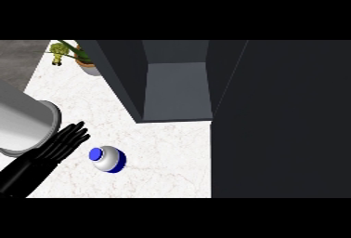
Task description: Pick up the bottled water, place it into the cabinet and close the cabinet
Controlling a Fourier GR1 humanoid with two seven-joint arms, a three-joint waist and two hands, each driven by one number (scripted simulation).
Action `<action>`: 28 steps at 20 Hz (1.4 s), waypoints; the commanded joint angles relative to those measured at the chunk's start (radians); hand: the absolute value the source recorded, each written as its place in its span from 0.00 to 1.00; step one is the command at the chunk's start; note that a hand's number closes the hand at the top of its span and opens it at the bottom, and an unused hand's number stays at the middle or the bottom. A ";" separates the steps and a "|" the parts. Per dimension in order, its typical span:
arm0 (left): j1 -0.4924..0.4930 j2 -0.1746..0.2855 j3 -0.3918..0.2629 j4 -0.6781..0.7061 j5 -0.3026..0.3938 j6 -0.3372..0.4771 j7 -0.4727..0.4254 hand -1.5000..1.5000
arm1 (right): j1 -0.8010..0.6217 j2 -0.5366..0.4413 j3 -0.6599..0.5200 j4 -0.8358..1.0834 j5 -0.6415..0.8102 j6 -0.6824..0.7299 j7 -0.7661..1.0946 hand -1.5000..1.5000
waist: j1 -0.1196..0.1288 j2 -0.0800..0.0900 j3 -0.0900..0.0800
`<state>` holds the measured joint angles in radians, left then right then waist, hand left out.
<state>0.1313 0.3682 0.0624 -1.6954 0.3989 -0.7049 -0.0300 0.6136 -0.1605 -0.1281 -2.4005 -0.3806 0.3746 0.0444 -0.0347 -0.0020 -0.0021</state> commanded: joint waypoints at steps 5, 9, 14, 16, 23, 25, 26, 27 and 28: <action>-0.152 -0.061 -0.003 0.294 -0.225 0.028 -0.167 0.00 | 0.092 0.015 -0.026 -0.172 -0.154 0.020 0.008 0.00 | -0.001 0.002 0.000; -0.200 -0.103 -0.035 0.401 -0.304 0.078 -0.199 0.00 | 0.121 -0.016 -0.075 -0.149 -0.229 0.053 -0.001 0.00 | -0.003 0.002 0.000; -0.238 -0.097 -0.047 0.569 -0.374 0.057 -0.309 0.00 | 0.154 0.003 -0.048 -0.177 -0.201 0.062 -0.024 0.00 | -0.005 0.002 0.000; -0.245 -0.103 -0.050 0.614 -0.412 0.082 -0.357 0.00 | 0.163 -0.005 -0.042 -0.211 -0.217 0.040 0.009 0.00 | -0.003 0.003 -0.001; -0.308 -0.136 -0.047 0.817 -0.491 0.155 -0.518 0.00 | 0.173 -0.019 -0.064 -0.194 -0.235 0.047 -0.028 0.00 | 0.000 0.004 -0.001; -0.332 -0.162 -0.048 0.895 -0.473 0.122 -0.524 0.00 | 0.172 -0.042 -0.075 -0.183 -0.252 0.051 -0.020 0.00 | 0.000 0.006 -0.001; -0.340 -0.127 -0.030 0.903 -0.460 0.091 -0.564 0.00 | 0.184 -0.033 -0.046 -0.235 -0.233 0.028 0.001 0.00 | -0.002 0.006 -0.003; -0.313 -0.163 -0.050 0.946 -0.479 0.110 -0.602 0.00 | 0.192 -0.060 -0.100 -0.153 -0.265 0.095 -0.067 0.00 | -0.007 0.004 -0.002; -0.315 -0.112 -0.038 0.923 -0.444 0.030 -0.578 0.00 | 0.194 -0.060 -0.093 -0.212 -0.280 0.049 -0.025 0.00 | 0.001 0.004 -0.002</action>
<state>-0.1756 0.2334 0.0166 -0.8418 -0.0631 -0.5802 -0.5398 0.7400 -0.2050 -0.1864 -2.3869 -0.4701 0.4602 -0.0727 -0.0365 0.0026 -0.0039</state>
